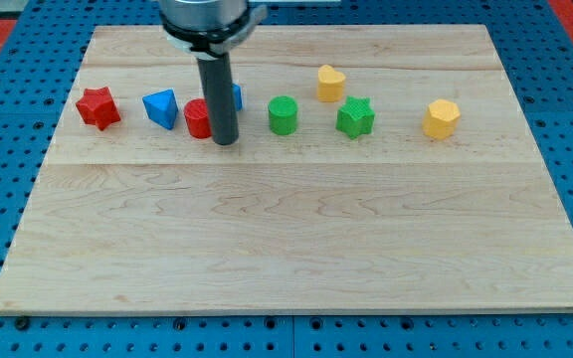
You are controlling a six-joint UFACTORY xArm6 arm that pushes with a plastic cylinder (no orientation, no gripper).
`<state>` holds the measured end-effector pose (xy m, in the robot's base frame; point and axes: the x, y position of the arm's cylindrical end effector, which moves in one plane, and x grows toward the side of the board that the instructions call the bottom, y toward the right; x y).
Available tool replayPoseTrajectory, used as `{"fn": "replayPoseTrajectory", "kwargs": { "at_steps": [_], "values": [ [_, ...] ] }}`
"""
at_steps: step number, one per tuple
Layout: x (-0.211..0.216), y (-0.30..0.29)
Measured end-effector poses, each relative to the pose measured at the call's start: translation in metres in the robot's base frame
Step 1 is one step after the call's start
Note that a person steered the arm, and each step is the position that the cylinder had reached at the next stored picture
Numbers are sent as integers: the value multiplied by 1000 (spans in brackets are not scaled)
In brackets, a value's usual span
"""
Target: Move the blue cube a bit down
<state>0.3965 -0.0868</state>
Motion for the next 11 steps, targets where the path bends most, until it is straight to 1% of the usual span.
{"fn": "replayPoseTrajectory", "kwargs": {
  "at_steps": [1,3,5,6,7,8,9,10,11],
  "values": [
    [-14,-12],
    [-14,35],
    [-71,46],
    [-116,22],
    [-101,-13],
    [-75,-2],
    [-69,14],
    [-57,15],
    [-92,21]
  ]
}}
